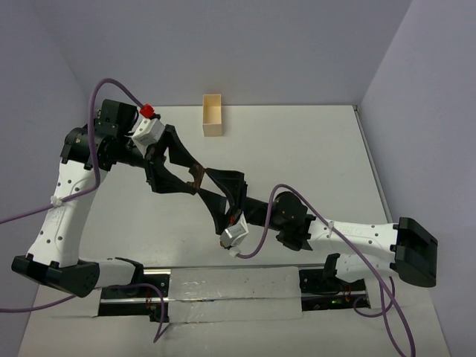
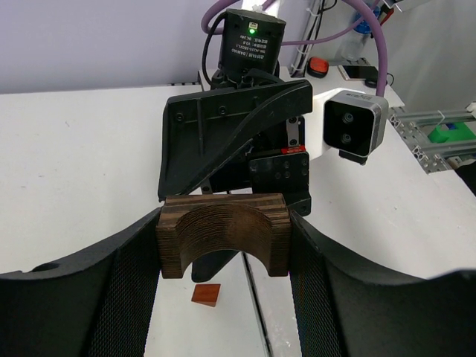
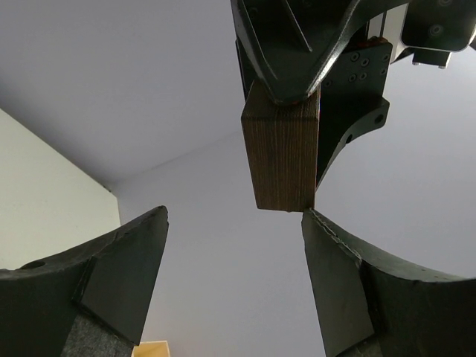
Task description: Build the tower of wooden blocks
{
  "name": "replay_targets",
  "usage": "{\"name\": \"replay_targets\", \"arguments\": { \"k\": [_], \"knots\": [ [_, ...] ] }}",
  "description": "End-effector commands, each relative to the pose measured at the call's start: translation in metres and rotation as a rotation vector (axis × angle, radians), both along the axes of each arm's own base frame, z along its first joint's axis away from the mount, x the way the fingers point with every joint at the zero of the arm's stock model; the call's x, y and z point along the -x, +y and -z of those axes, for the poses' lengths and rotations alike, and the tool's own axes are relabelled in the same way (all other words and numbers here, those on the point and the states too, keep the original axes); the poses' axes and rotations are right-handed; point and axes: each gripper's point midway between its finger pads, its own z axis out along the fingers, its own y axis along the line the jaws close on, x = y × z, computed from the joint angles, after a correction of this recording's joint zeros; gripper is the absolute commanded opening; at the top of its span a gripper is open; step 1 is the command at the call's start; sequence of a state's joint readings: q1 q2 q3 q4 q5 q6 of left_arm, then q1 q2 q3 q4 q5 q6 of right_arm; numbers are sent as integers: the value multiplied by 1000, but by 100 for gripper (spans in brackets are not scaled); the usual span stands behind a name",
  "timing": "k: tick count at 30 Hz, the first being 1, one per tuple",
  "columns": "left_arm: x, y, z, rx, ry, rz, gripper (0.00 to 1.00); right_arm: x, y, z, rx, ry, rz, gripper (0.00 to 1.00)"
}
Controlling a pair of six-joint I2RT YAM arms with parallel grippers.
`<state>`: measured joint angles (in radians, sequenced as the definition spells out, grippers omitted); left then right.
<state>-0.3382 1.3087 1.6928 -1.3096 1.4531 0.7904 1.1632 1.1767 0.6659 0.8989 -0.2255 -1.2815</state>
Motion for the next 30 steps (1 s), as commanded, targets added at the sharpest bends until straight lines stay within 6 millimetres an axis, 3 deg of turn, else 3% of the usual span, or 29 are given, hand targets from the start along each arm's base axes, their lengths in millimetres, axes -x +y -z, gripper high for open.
{"name": "replay_targets", "arguments": {
  "k": [1, 15, 24, 30],
  "knots": [
    [38, -2, -29, 166, 135, 183, 4, 15, -10, -61, -161, -108, -15, 79],
    [29, -6, -22, 155, 174, 179, 4, 22, -39, -68, -212, -121, 23, 80],
    [25, -8, -20, 147, 193, 181, 4, 29, -25, -58, -167, -165, -17, 72],
    [26, -9, -14, 141, 214, 183, 5, 29, -19, -57, -147, -194, -21, 58]
  ]
}}
